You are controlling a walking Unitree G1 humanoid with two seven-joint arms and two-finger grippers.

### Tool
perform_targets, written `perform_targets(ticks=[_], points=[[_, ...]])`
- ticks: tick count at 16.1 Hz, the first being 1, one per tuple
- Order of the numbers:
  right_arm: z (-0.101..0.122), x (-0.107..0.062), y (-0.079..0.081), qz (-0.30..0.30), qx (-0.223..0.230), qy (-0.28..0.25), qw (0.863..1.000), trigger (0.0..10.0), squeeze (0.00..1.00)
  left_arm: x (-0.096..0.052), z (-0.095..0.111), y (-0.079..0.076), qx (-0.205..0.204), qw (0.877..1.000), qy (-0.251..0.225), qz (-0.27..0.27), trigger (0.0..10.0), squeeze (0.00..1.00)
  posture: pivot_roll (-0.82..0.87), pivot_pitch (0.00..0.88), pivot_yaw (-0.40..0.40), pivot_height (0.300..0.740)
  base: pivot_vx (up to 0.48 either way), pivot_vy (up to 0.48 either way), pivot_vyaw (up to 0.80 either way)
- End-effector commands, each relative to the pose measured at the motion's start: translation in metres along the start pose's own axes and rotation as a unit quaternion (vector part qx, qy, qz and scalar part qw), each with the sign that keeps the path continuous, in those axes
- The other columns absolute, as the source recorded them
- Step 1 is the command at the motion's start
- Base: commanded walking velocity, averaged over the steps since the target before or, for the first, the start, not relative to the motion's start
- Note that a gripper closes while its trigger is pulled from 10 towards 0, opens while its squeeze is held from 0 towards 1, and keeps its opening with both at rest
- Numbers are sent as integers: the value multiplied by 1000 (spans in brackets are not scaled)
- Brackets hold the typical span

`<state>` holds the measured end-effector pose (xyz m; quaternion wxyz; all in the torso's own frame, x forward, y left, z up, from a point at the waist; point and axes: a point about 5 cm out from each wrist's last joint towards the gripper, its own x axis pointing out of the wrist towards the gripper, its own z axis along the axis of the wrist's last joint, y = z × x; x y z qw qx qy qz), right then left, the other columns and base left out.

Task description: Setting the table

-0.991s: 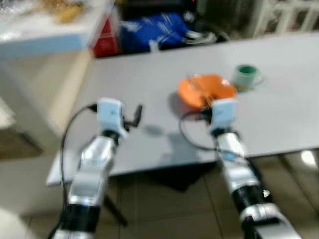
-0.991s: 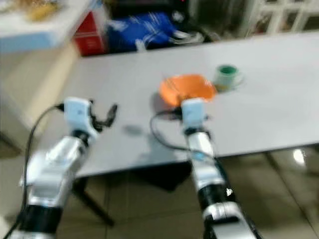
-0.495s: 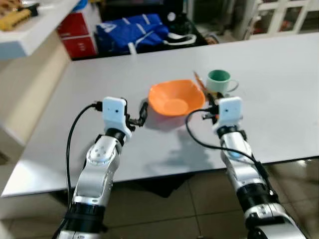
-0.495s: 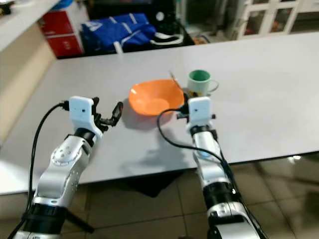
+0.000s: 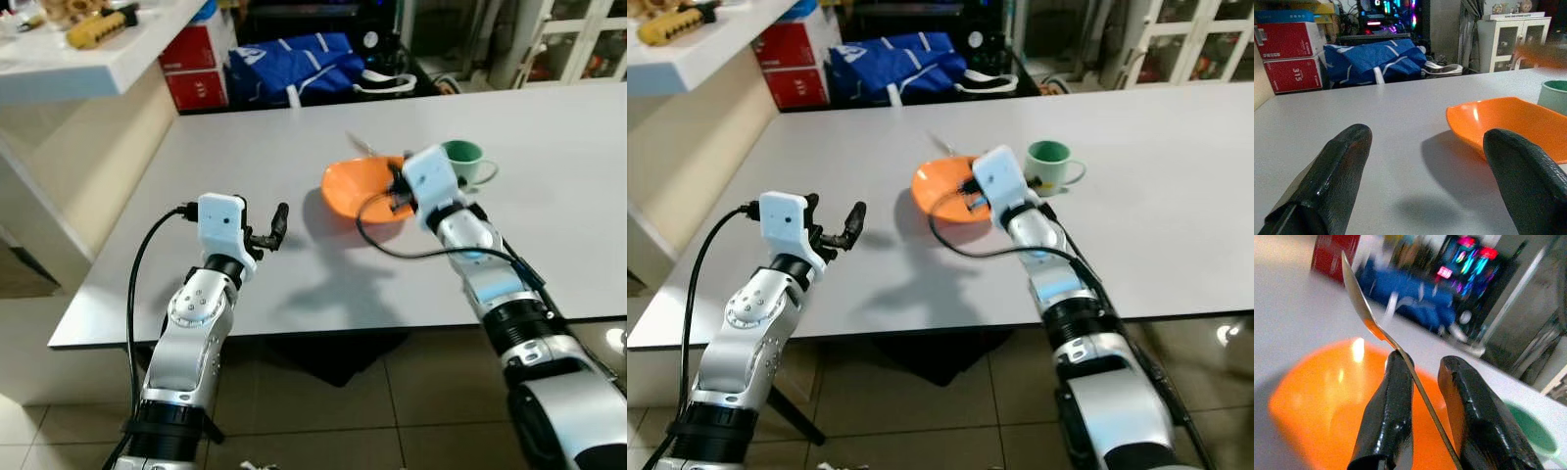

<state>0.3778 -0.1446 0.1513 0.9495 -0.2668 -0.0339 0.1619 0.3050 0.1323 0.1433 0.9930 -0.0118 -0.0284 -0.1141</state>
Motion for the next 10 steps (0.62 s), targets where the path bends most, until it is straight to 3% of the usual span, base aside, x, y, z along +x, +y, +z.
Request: perform_targets(ticks=[1,3,6,10], points=[[7,7,-1,17,-35,2,999,10000,0,-2,3,2,2,1000,-3,4,10000,0,-167,0,93,740,0,0,0],[6,11,-12,14,-87,27,996,10000,0,-10,1,5,-1,1000,2,18,10000,0,-140,0,76,740,0,0,0],[5,13,-16,4,-120,35,992,10000,0,-19,-2,5,-4,1000,9,25,10000,0,-127,6,71,740,0,0,0],[-1,15,-18,0,-219,62,974,10000,0,-25,-2,7,-5,999,17,32,10000,0,-126,50,57,740,0,0,0]])
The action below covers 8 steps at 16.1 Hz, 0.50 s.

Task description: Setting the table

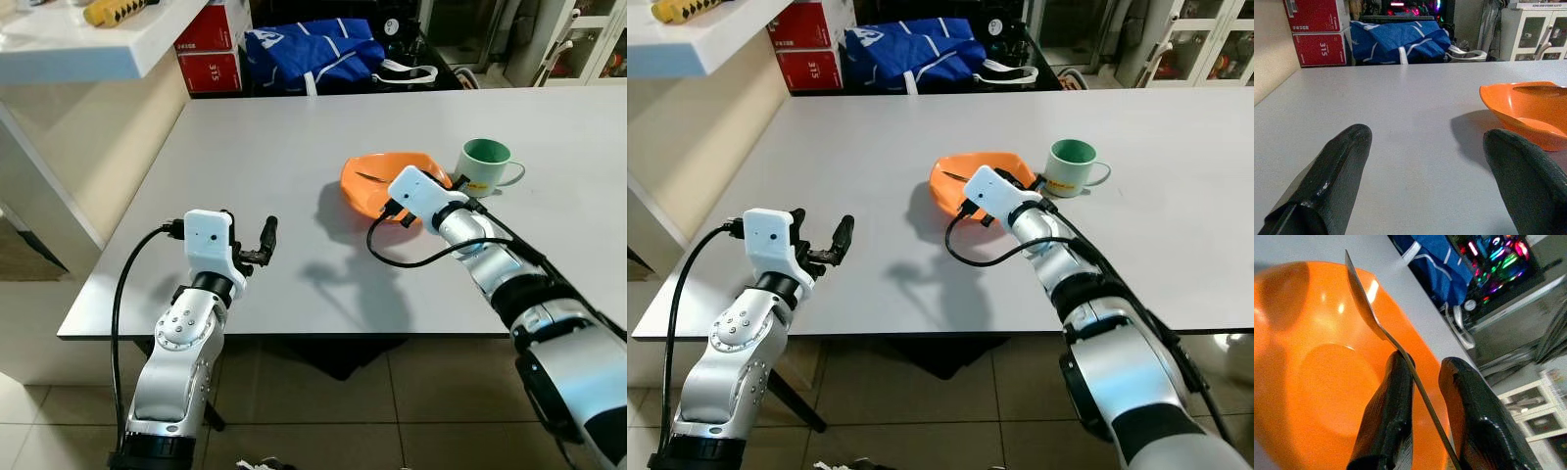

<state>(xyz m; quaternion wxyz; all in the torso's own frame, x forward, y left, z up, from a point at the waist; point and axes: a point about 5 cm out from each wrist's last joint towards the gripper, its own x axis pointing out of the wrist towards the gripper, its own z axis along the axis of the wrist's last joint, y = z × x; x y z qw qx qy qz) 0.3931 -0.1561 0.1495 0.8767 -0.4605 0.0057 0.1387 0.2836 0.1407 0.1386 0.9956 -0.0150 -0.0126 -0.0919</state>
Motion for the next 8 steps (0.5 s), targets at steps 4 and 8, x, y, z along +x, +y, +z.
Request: perform_targets(ticks=[4,8], points=[[-2,2,-14,-11,-113,17,993,10000,0,-4,2,1,-7,1000,1,14,10000,0,-130,64,44,740,0,0,0],[-12,-1,-23,-21,-205,39,978,10000,0,-6,3,-1,-12,1000,2,17,10000,0,-131,72,39,740,0,0,0]])
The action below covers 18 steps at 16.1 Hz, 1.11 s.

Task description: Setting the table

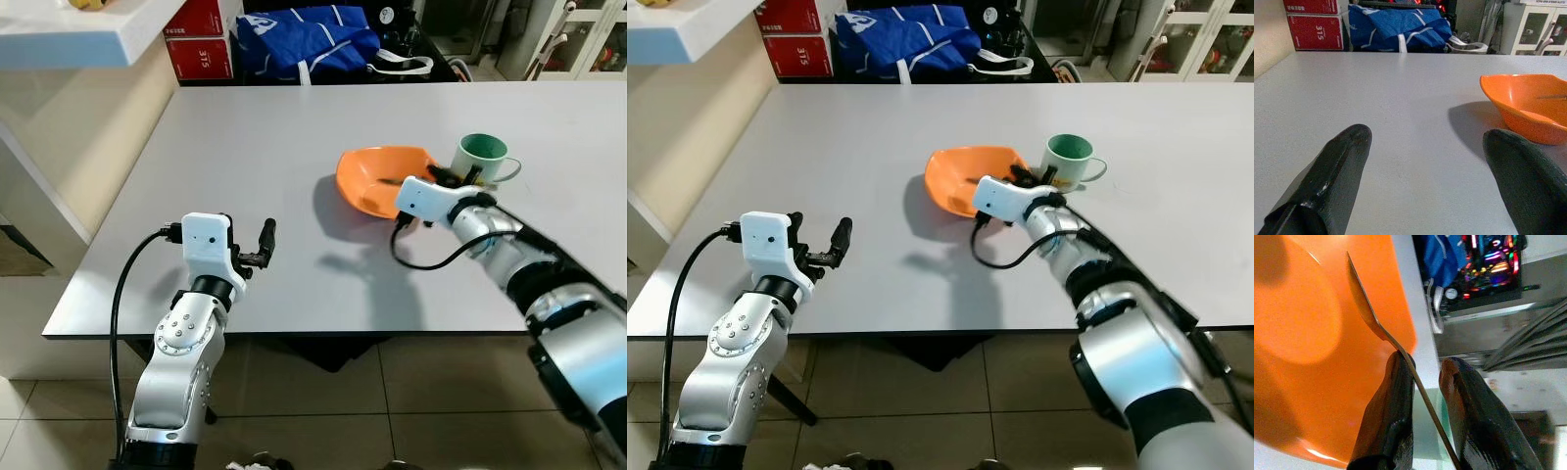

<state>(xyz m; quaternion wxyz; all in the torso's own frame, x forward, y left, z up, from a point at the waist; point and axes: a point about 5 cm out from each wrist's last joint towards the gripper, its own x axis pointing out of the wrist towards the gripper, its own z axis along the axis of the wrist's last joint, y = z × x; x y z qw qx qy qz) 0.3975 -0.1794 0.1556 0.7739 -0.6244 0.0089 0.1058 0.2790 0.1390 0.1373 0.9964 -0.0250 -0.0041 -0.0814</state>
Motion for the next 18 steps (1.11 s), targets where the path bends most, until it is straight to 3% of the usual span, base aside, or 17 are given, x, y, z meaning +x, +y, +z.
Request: perform_targets(ticks=[1,5,14,15,16,18], points=[[0,1,-5,-7,-22,1,1000,10000,0,-2,4,2,-2,1000,-5,7,10000,0,-131,72,39,740,0,0,0],[-7,-2,2,6,-67,11,998,10000,0,-2,6,1,-3,1000,-7,8,10000,0,-133,79,36,740,0,0,0],[-4,-2,16,32,-68,11,997,10000,0,-3,7,1,-3,1000,-6,10,10000,0,-130,86,35,740,0,0,0],[-3,-2,17,33,-66,11,997,10000,129,-2,7,1,-3,1000,-6,10,10000,0,-129,87,34,740,0,0,0],[-3,-2,19,36,-65,11,997,10000,949,-2,7,1,-2,1000,-6,11,10000,0,-128,87,33,740,0,0,0],[-3,-3,19,38,-65,12,997,10000,976,-2,7,1,-2,1000,-7,11,10000,0,-127,87,32,740,0,0,0]])
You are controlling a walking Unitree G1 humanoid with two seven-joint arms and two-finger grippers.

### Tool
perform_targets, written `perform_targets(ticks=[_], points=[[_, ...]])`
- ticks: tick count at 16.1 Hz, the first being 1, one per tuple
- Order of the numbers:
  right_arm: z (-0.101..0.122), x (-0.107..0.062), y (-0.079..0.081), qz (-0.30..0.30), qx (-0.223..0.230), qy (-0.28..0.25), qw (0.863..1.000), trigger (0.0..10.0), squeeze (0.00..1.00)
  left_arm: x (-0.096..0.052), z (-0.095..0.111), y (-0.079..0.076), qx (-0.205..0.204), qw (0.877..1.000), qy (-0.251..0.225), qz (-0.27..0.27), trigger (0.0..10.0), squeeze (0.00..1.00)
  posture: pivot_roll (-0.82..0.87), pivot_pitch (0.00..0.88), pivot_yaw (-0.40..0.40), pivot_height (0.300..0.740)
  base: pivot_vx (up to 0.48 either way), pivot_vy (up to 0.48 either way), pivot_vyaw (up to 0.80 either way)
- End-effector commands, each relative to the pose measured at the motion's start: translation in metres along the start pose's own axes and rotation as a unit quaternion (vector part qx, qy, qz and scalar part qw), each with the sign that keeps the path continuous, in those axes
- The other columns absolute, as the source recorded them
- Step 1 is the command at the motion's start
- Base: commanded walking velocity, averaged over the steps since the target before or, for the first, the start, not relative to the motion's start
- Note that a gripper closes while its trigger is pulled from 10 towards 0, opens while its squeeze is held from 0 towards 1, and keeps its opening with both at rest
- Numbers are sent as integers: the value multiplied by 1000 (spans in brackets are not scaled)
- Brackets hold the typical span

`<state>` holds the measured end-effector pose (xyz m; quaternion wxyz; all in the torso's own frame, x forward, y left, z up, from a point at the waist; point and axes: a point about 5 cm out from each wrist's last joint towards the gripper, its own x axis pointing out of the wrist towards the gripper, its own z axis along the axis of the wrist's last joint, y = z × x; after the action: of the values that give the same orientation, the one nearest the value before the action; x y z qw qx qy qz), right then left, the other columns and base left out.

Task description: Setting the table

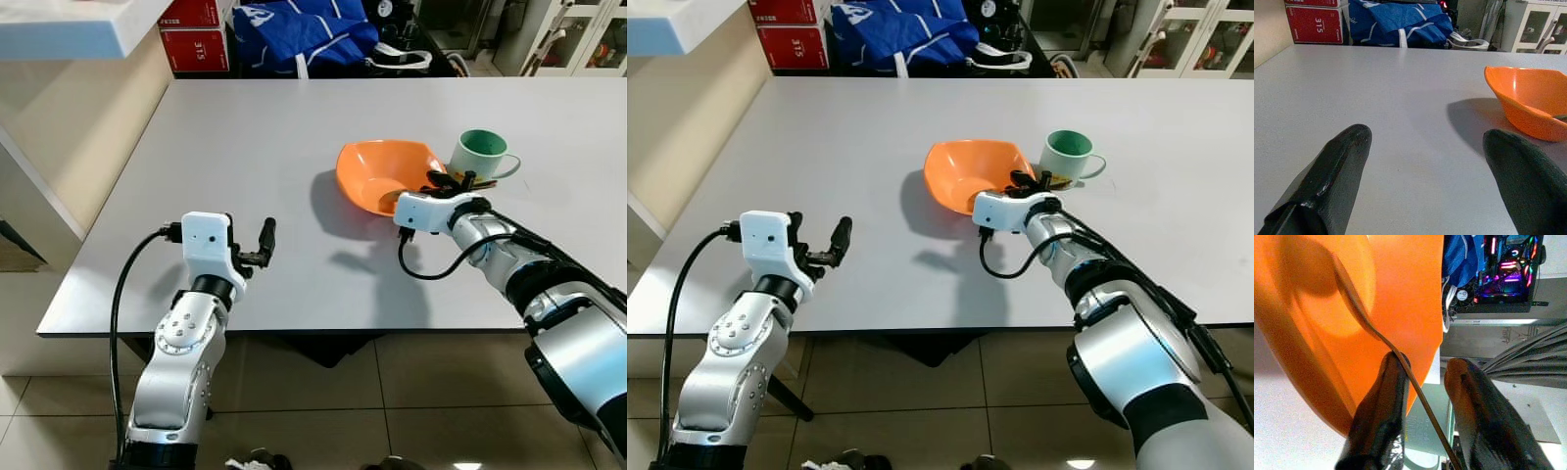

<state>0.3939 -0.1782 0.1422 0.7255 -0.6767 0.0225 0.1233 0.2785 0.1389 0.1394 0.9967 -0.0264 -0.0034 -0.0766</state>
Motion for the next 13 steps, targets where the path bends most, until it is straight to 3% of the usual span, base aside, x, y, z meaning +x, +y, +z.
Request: perform_targets(ticks=[1,11,13], points=[[-1,-1,6,12,6,6,1000,10000,1000,-2,5,2,-1,1000,-7,7,10000,0,-126,87,31,740,0,0,0],[0,0,0,-2,-2,3,1000,10000,1000,1,5,1,-1,1000,-10,5,10000,0,-132,70,31,740,0,0,0],[1,1,-8,-26,-7,-4,1000,10000,1000,3,6,1,-1,1000,-12,6,10000,0,-134,59,31,740,0,0,0]])
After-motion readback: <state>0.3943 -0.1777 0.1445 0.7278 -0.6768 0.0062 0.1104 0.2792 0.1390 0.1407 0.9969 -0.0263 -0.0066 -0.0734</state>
